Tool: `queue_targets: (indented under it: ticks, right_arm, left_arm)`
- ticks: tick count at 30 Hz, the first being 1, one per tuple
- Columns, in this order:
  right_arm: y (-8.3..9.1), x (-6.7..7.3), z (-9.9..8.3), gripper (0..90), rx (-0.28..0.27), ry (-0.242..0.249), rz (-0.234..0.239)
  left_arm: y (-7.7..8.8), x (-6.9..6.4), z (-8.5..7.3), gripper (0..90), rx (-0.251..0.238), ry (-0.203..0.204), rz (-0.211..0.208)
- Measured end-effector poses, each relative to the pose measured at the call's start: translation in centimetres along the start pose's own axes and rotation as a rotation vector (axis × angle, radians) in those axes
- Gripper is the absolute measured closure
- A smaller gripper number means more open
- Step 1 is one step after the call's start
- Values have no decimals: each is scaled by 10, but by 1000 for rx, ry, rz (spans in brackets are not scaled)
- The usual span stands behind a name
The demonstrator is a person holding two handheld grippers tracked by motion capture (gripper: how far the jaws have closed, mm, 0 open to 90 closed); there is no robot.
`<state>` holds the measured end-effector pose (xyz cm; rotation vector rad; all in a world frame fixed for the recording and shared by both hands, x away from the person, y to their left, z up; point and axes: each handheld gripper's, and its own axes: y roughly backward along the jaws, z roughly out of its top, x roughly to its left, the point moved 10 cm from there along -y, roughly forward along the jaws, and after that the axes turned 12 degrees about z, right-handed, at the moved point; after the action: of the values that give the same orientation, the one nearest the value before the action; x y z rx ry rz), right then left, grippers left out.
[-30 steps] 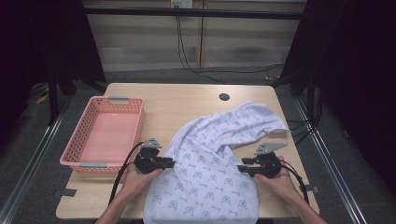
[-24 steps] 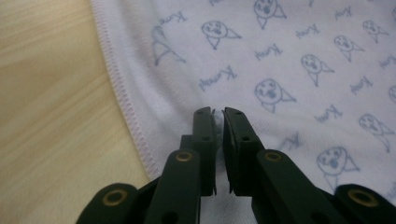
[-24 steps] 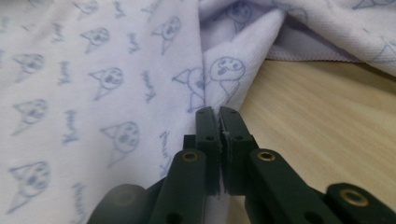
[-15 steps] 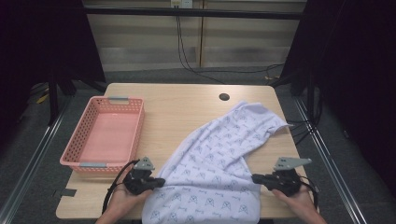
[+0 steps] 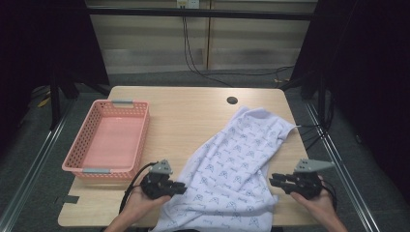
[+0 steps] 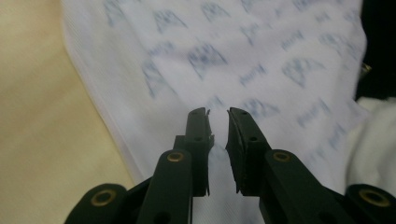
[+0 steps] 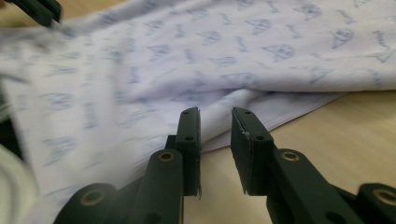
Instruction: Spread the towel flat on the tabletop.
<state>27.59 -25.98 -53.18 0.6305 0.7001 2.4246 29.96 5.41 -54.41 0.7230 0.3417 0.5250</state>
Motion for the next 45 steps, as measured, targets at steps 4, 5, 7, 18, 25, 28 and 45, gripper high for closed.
queue_targets:
  ticks: [4, 5, 7, 18, 25, 28, 45]
  right_arm:
    - [-19, -27, 1, 666, 44, -7, -34]
    - [-24, -33, 0, 648, 62, -8, -39]
    - [-36, -46, -3, 593, 97, -8, -61]
    - [-39, -33, -8, 881, 151, 87, -93]
    - [17, -34, -24, 890, 62, -21, -151]
    - [28, -28, -31, 890, 49, -29, -148]
    - [0, -14, 3, 629, -3, 11, -81]
  left_arm:
    - [-18, 15, 18, 775, -12, 24, 15]
    - [-26, 22, 22, 775, -18, 24, 43]
    - [-39, 34, 25, 747, -5, 46, 53]
    - [-32, 31, 2, 762, 22, -25, 82]
    - [2, 18, -31, 763, 62, -26, 91]
    - [10, 5, -40, 753, 78, -22, 54]
    - [-43, 30, 30, 669, -9, 48, 60]
